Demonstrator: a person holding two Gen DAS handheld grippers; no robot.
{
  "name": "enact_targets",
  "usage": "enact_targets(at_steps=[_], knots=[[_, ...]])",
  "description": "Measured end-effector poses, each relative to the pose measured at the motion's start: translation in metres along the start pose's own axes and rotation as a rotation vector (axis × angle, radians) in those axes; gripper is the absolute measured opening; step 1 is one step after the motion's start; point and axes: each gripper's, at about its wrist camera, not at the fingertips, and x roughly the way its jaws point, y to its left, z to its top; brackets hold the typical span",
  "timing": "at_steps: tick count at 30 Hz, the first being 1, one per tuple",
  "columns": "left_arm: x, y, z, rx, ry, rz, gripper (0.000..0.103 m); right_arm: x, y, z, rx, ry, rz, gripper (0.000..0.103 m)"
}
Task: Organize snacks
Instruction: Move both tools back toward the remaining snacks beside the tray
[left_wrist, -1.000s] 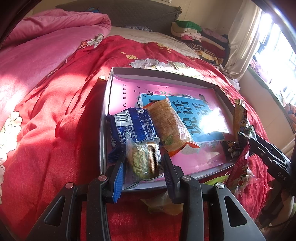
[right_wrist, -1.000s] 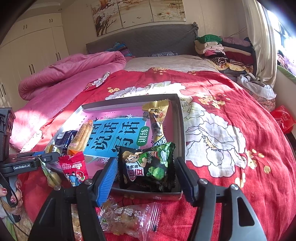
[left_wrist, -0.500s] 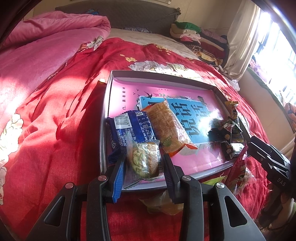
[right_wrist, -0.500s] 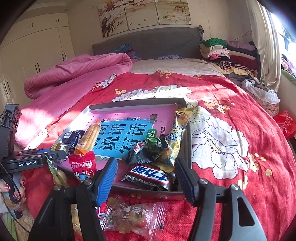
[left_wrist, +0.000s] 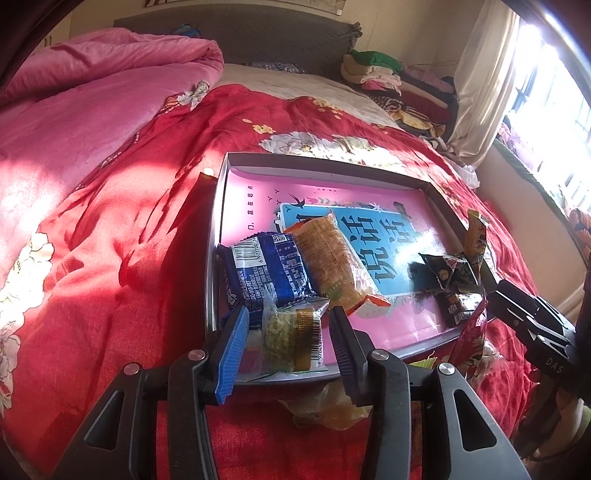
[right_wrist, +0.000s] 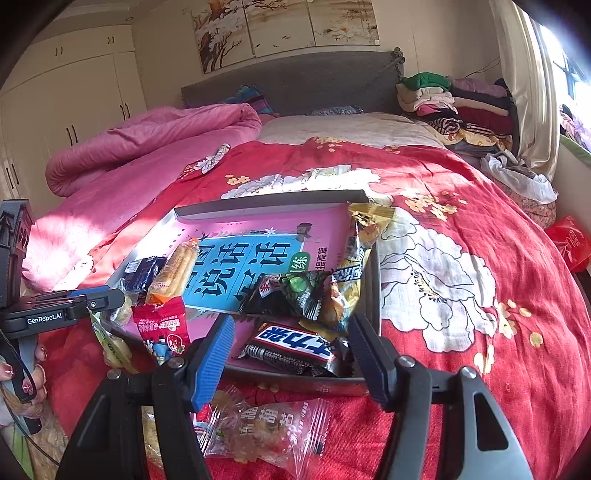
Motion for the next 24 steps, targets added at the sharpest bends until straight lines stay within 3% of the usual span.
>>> enact_targets(at_steps=[11,13,15,24], knots=[[-0.007,0.002,0.002,-0.013,-0.028,0.016,0.051,-0.001,-0.002,0.000,0.007,-0.007,-0.002,0.064],[-0.010,0.002,0.002,-0.018,-0.038,0.017,0.063,-0.003,-0.005,0.001,0.017,-0.012,-0.003,0.064],[-0.014,0.002,0.003,-0.020,-0.052,0.017,0.067,-0.005,-0.007,0.002,0.025,-0.021,-0.011,0.064],[-0.032,-0.006,0.006,-0.022,-0.092,0.029,0.076,-0.018,-0.009,0.004,0.042,-0.058,-0.014,0.068]])
